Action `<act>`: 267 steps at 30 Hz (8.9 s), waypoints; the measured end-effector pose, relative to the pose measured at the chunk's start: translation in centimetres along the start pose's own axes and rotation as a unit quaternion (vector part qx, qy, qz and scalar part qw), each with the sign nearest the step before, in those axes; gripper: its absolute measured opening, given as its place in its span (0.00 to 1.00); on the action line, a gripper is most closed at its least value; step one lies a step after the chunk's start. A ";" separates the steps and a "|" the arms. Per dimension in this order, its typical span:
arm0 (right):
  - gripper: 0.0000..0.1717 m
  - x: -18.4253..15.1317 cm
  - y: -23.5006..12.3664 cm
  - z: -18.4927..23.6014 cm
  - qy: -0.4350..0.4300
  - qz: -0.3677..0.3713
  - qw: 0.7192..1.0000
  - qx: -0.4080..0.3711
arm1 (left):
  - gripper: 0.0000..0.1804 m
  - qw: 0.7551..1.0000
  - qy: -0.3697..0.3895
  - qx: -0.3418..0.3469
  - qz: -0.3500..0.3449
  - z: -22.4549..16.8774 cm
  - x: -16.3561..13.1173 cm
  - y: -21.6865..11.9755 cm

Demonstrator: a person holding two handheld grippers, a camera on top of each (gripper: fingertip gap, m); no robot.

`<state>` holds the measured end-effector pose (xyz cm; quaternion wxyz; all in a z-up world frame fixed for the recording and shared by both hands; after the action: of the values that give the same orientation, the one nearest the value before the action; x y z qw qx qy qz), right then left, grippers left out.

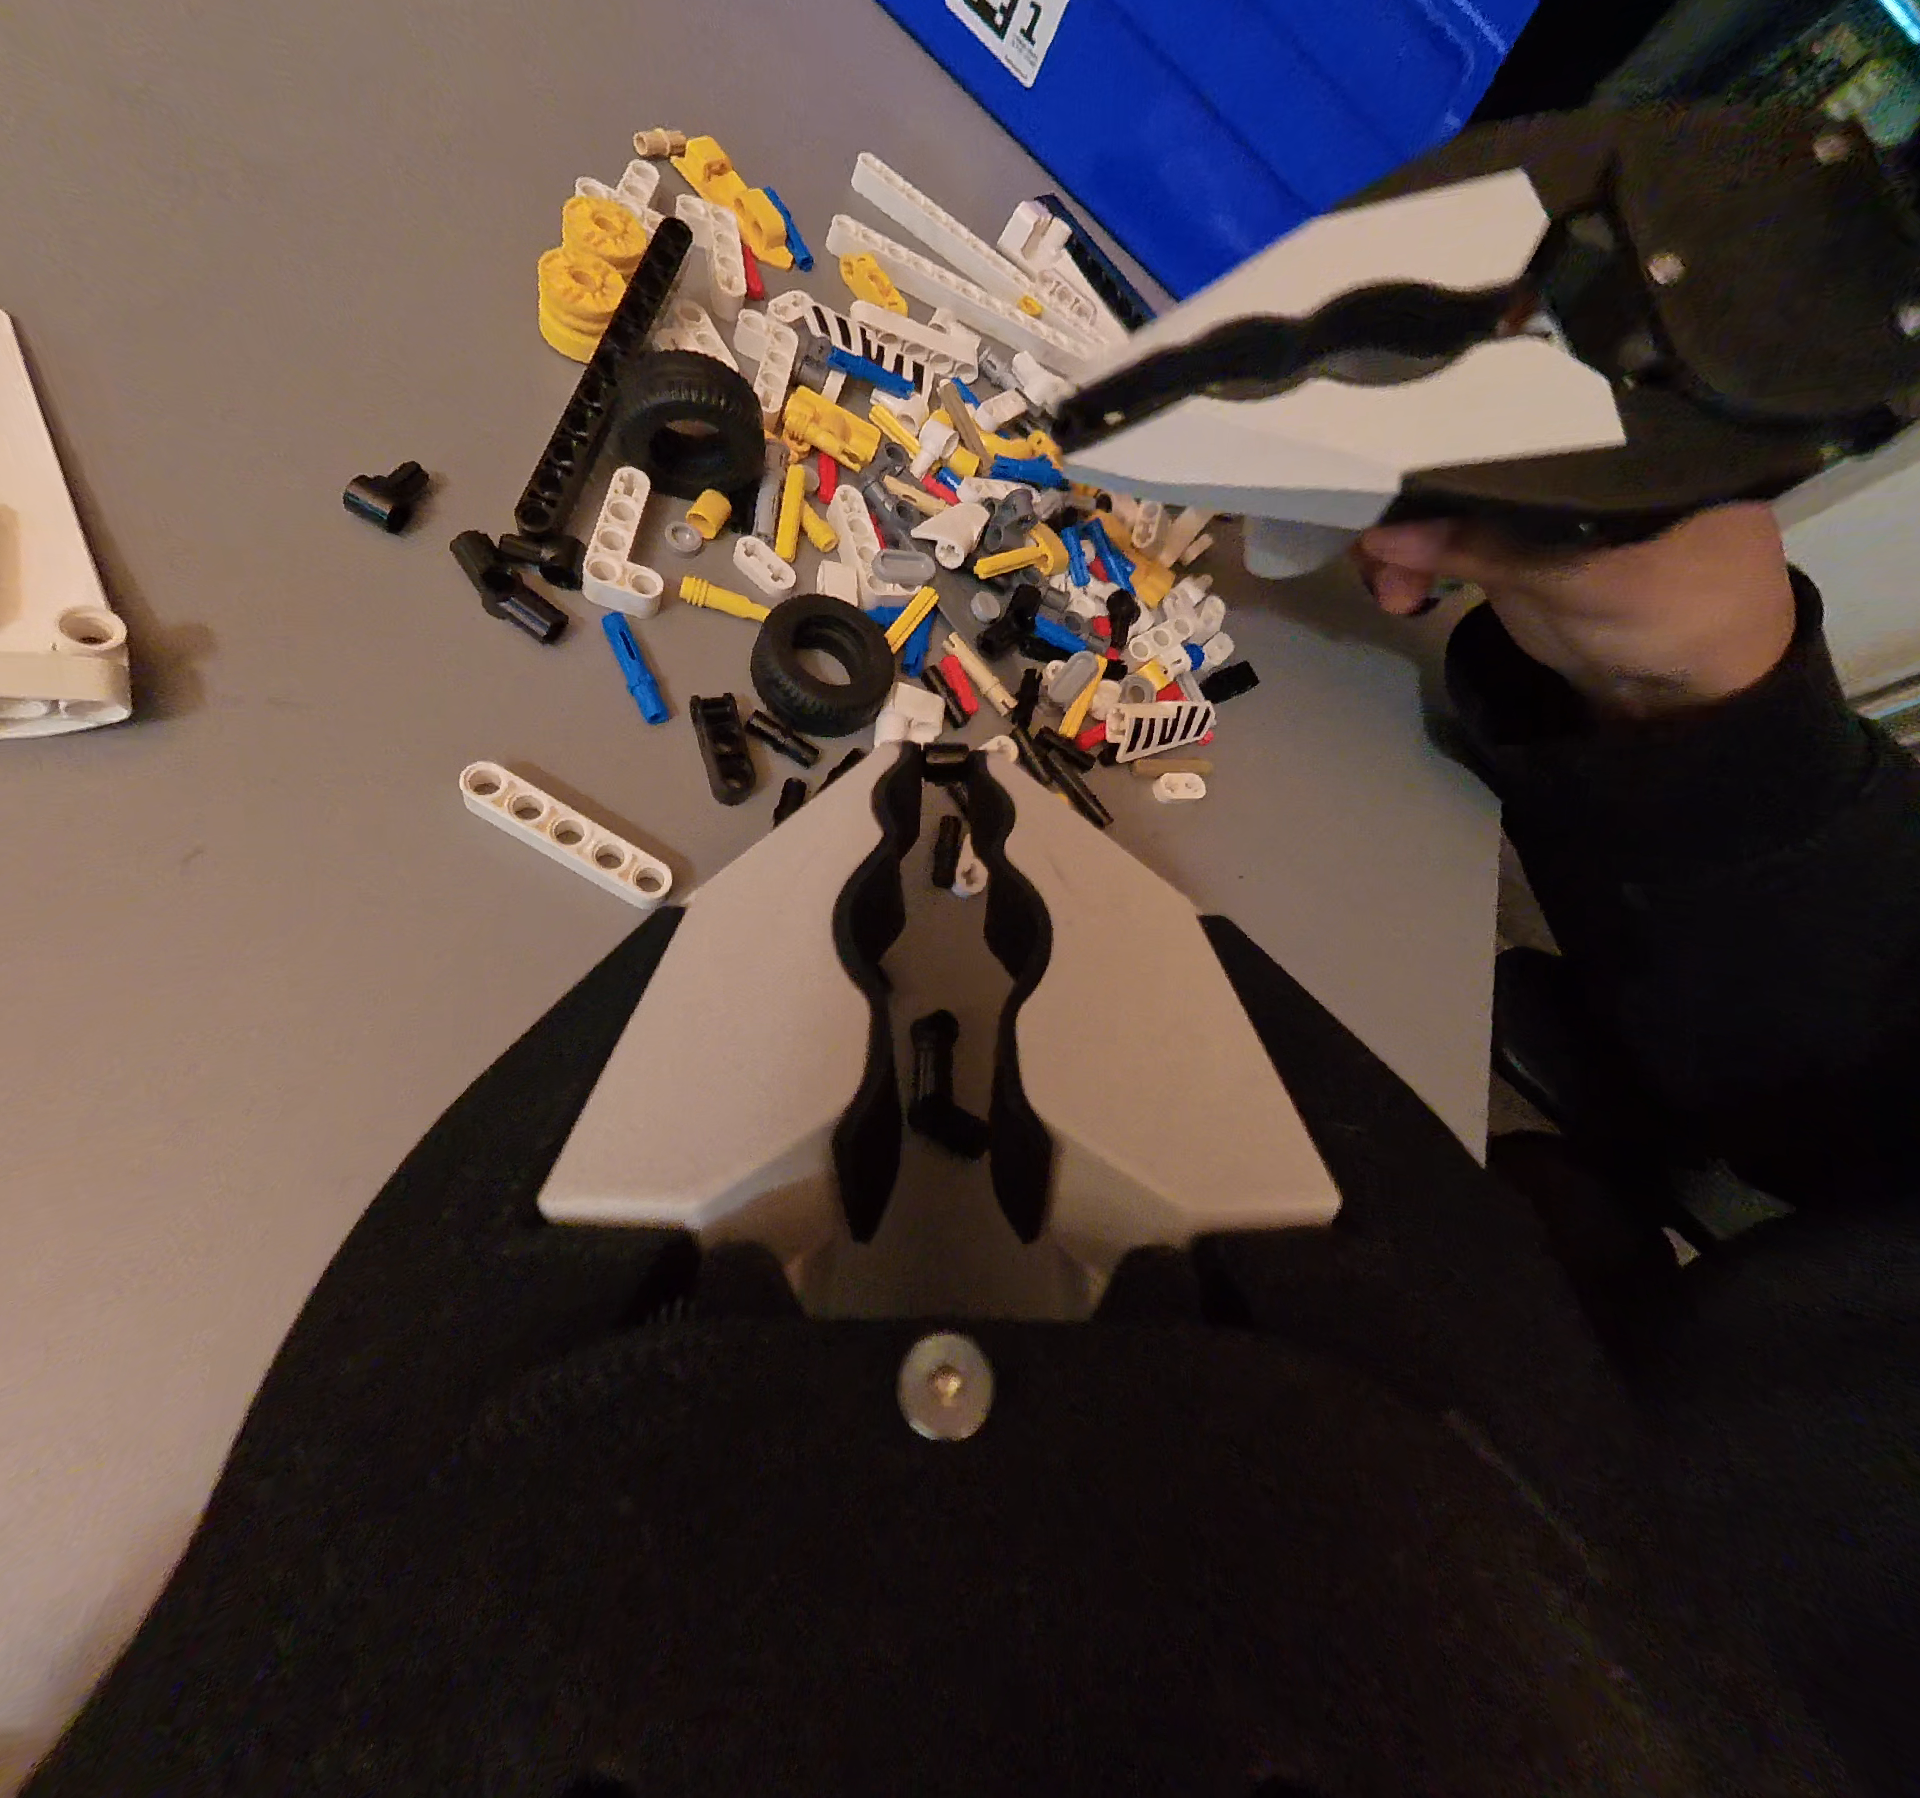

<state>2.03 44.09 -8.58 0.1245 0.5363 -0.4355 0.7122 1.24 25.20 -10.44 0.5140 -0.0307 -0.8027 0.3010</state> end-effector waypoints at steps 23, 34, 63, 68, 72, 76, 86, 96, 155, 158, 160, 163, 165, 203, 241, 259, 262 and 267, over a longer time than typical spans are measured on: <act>0.12 2.1 -2.9 -0.2 0.046 -0.111 0.993 -0.020 | 0.08 0.989 0.079 0.106 -0.063 -3.1 -1.7 -5.7; 0.12 2.1 -2.2 2.3 0.006 -0.100 0.995 0.012 | 0.13 0.983 0.082 0.155 0.059 -3.7 -4.3 -2.9; 0.06 4.5 -3.6 10.7 0.178 -0.268 0.822 0.470 | 0.03 0.939 0.042 -0.104 -0.325 -10.5 0.6 -10.8; 0.03 4.7 -4.2 10.9 0.180 -0.245 0.819 0.487 | 0.04 0.941 0.037 -0.105 -0.319 -11.3 0.5 -11.1; 0.02 5.3 -5.0 11.3 0.219 -0.273 0.797 0.491 | 0.05 0.936 0.026 -0.098 -0.336 -12.2 1.0 -11.2; 0.02 5.5 -8.5 4.8 0.376 -0.410 0.676 0.483 | 0.04 0.961 0.034 -0.081 -0.262 -13.4 -2.1 -8.7; 0.03 3.2 -6.6 -0.6 0.240 -0.227 0.929 0.169 | 0.04 0.988 0.006 -0.013 -0.153 -8.5 -1.2 -7.1; 0.03 0.5 1.9 -4.0 0.199 0.000 0.980 -0.019 | 0.04 0.988 0.073 0.123 0.061 -0.1 0.7 -0.7; 0.22 -0.9 -1.9 9.1 0.057 -0.153 0.981 0.102 | 0.14 0.969 0.167 0.025 -0.182 -9.2 -7.2 -10.9; 0.17 -1.0 -2.7 8.8 0.069 -0.187 0.973 0.116 | 0.18 0.987 0.140 0.064 -0.053 -9.0 -8.2 -9.5; 0.16 -1.0 -3.2 8.3 0.088 -0.212 0.968 0.104 | 0.18 0.987 0.138 0.077 0.034 -9.0 -9.1 -8.4; 0.14 -1.1 -3.8 7.9 0.104 -0.243 0.959 0.100 | 0.14 0.977 0.158 0.109 0.091 -9.2 -9.5 -7.3; 0.14 -1.1 -3.8 7.8 0.107 -0.243 0.958 0.105 | 0.08 0.973 0.167 0.119 0.108 -9.3 -9.6 -6.9; 0.25 -0.5 -2.7 13.0 0.213 -0.147 0.819 0.512 | 0.03 0.943 -0.031 -0.205 -0.261 -8.6 -7.7 -11.3; 0.28 8.3 4.3 7.5 0.070 0.047 0.992 0.093 | 0.21 0.918 -0.037 0.208 -0.335 -0.3 -10.5 -27.7; 0.46 10.0 2.5 15.2 -0.145 -0.244 0.951 0.123 | 0.22 0.940 0.058 0.155 -0.299 -1.9 -4.2 -26.4; 0.31 11.8 4.9 15.9 -0.187 -0.329 0.916 0.132 | 0.25 0.932 0.110 0.240 -0.247 1.4 -1.7 -25.9; 0.30 11.2 11.1 15.8 -0.093 -0.259 0.934 0.228 | 0.20 0.934 0.113 0.257 -0.223 4.7 -4.6 -22.7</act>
<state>0.82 22.37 -3.45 0.1383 0.7080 -0.1173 0.6825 5.39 2.89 -3.85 0.6452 0.2482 -0.6210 0.3694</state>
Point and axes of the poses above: each gripper's, where its closed fingertips meet, y out along the fingers, x out of its top, z = x × y across the jaws, the point moved 9 cm from there along -y, back along the fingers, and after that the axes turned 10 degrees about y, right-handed, at the moved point
